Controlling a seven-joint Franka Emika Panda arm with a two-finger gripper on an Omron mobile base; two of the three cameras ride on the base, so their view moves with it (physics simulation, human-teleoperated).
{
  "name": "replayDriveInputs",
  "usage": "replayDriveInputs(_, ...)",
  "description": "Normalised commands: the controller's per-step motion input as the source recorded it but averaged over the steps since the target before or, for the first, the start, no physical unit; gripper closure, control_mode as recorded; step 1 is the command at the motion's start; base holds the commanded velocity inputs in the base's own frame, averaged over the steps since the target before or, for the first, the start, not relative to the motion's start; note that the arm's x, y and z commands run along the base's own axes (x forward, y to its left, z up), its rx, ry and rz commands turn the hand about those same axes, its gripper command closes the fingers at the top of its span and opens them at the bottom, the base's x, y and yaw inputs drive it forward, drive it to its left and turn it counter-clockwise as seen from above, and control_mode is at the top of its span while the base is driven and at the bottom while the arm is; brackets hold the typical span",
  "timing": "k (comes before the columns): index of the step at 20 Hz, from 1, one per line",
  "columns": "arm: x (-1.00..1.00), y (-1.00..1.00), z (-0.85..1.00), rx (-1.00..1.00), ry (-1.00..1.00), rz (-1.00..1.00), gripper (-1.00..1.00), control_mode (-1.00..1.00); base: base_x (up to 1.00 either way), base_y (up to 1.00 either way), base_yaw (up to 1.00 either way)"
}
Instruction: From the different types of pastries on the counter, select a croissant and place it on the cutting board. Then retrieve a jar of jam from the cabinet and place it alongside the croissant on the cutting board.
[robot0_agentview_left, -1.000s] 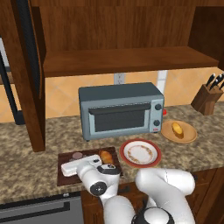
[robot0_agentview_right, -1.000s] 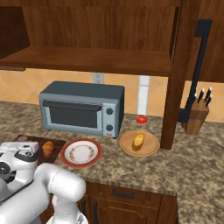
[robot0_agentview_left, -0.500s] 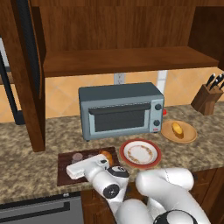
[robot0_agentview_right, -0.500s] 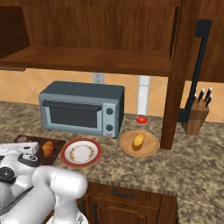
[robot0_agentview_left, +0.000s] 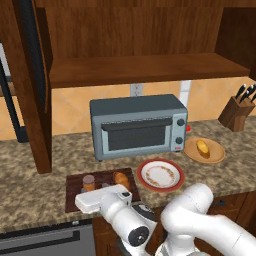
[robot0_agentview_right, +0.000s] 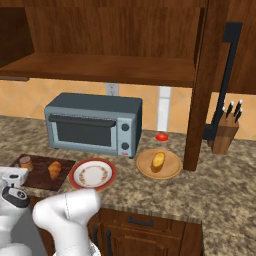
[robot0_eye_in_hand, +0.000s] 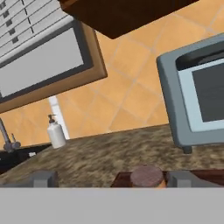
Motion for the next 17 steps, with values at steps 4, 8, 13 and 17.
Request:
replayDriveInputs(4,-1.00,0.00,0.69,0.21,0.03,-0.24,-1.00,-1.00,0.00,0.00,0.00)
replayDriveInputs(8,-1.00,0.01,0.55,0.18,0.00,-0.27,-1.00,-1.00,0.00,0.00,0.00)
replayDriveInputs(13,-1.00,0.04,0.54,0.19,0.00,-0.28,-1.00,-1.00,0.00,0.00,0.00)
replayDriveInputs(17,-1.00,0.05,0.50,0.20,0.01,-0.27,-1.00,-1.00,0.00,0.00,0.00)
